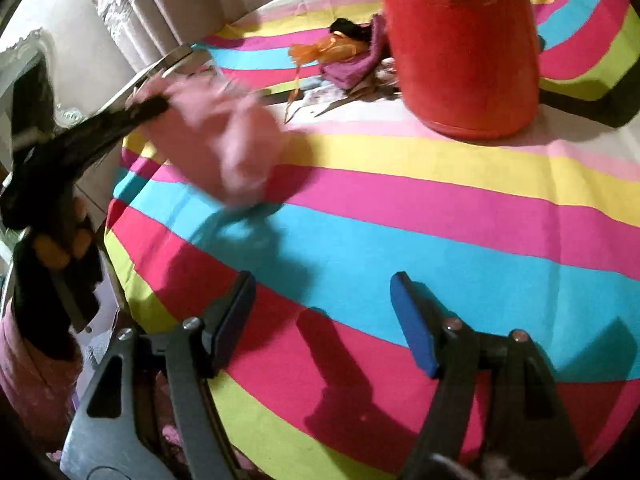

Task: Organize soft objects
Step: 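Grasp the pink fleece item with the left tool and lift it, then grasp the orange organza bow with the right tool while the left tool holds the fleece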

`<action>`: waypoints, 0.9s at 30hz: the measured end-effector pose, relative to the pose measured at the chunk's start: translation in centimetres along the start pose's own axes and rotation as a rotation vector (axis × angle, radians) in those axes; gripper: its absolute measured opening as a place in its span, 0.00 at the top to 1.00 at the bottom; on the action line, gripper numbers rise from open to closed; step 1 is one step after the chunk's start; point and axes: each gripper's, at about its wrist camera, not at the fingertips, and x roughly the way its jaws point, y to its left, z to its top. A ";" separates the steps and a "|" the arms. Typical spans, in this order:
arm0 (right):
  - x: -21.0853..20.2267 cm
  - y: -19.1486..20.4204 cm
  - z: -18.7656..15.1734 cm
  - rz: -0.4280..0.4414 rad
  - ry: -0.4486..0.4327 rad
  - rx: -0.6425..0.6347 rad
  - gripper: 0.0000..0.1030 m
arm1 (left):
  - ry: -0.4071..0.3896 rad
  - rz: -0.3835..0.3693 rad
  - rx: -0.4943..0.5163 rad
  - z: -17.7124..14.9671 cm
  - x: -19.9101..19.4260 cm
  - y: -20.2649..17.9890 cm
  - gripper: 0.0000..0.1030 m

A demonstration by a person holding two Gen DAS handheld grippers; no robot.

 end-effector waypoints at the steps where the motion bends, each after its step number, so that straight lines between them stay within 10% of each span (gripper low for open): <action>1: 0.1 0.3 0.3 -0.008 -0.004 -0.010 0.29 | 0.023 0.013 -0.011 -0.3 0.5 0.5 0.60; 3: 0.2 0.8 1.0 -0.022 -0.015 -0.023 0.29 | 0.055 0.046 -0.054 -0.8 1.7 1.6 0.28; 5: 0.2 1.8 2.8 -0.040 -0.044 -0.065 0.29 | 0.062 0.048 -0.094 -1.3 2.5 2.4 0.23; 13: 4.1 5.8 10.3 -0.149 -0.121 -0.265 0.29 | 0.195 0.045 -0.099 -1.9 8.7 1.6 0.23; 20: 8.7 6.0 17.8 -0.143 -0.148 -0.185 0.29 | 0.217 0.078 -0.009 -2.4 9.6 0.1 0.04; 27: 16.1 8.2 20.2 -0.391 -0.101 -0.429 0.29 | 0.232 0.081 0.015 -2.5 9.9 -0.3 0.00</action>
